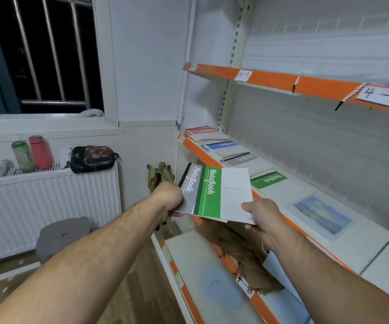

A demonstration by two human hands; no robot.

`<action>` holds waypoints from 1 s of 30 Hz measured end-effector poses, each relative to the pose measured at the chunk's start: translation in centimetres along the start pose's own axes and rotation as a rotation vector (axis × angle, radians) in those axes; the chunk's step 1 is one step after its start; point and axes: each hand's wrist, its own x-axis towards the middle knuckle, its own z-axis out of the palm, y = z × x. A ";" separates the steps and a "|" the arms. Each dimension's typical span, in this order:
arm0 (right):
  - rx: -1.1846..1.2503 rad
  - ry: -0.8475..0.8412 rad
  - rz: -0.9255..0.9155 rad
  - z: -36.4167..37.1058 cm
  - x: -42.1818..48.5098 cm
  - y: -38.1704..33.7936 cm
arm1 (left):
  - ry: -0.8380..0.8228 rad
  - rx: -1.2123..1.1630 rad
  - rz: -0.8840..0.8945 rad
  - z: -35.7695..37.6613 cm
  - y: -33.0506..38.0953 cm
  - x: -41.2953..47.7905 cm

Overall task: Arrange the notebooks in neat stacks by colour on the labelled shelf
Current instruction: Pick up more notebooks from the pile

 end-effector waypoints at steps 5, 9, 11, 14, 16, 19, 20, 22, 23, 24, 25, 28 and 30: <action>0.043 0.055 -0.006 1.8 7.7 -0.5 | -0.035 0.042 0.010 0.9 1.5 7.2; 0.082 0.062 -0.003 2.5 13.9 -1.4 | -0.050 0.111 0.037 2.3 3.6 13.3; 0.104 0.073 0.021 2.4 16.3 -2.3 | -0.064 0.135 0.034 3.3 5.3 16.0; 0.145 0.100 0.021 1.8 19.3 -4.0 | -0.101 0.165 0.065 5.0 7.7 19.2; 0.131 0.143 0.018 1.2 21.2 -4.5 | -0.134 0.169 0.092 6.5 8.7 21.4; 0.138 0.206 0.032 0.1 23.2 -4.3 | -0.176 0.195 0.101 9.1 9.4 24.3; 0.143 0.227 0.039 -0.4 23.7 -4.1 | -0.191 0.210 0.104 9.9 9.5 25.1; 0.151 0.270 0.039 -1.4 24.6 -3.5 | -0.233 0.281 0.125 11.9 9.6 27.3; 0.149 0.301 0.038 -1.9 24.9 -3.3 | -0.262 0.319 0.140 12.8 9.7 28.1; 0.145 0.337 0.042 -2.3 25.0 -3.1 | -0.293 0.356 0.151 13.8 9.9 28.9; 0.143 0.370 0.046 -2.8 25.1 -2.9 | -0.318 0.379 0.156 14.8 9.9 29.8; 0.158 0.463 0.051 -3.9 25.2 -2.7 | -0.379 0.446 0.174 17.1 10.6 31.1; 0.174 0.535 0.056 -4.4 25.2 -2.7 | -0.424 0.459 0.166 18.2 11.0 31.8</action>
